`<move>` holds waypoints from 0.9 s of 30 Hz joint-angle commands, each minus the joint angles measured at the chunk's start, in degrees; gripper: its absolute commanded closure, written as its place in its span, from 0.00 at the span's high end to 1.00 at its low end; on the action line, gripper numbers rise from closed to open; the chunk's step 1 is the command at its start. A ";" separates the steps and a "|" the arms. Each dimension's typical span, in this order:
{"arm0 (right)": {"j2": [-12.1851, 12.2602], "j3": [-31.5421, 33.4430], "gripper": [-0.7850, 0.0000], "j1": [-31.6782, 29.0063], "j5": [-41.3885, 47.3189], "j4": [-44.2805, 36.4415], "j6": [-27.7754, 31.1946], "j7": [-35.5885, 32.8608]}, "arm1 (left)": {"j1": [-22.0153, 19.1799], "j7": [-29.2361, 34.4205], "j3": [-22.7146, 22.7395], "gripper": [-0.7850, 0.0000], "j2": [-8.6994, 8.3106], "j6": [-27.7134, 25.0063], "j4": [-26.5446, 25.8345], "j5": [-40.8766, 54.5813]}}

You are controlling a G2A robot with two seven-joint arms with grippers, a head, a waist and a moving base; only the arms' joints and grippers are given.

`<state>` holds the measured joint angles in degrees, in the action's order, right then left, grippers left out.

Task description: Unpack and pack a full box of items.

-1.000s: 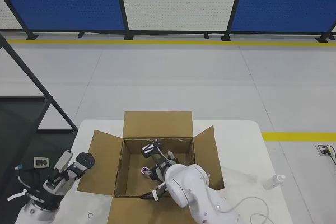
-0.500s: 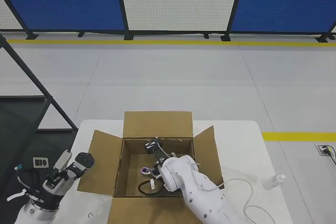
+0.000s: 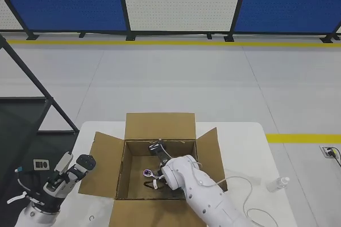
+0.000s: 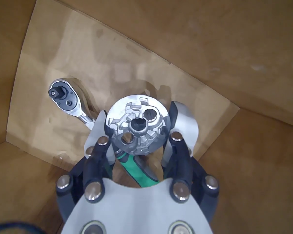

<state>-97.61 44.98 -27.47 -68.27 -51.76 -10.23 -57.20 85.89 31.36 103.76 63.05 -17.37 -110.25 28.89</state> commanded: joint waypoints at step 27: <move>6.24 8.50 0.00 -26.41 -15.33 -55.43 13.00 -4.10 | 0.00 0.00 0.00 1.00 0.00 0.00 0.00 0.00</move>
<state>-91.36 53.49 -53.95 -83.64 -107.32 2.81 -61.30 85.89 31.36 103.76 63.05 -17.37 -110.25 28.89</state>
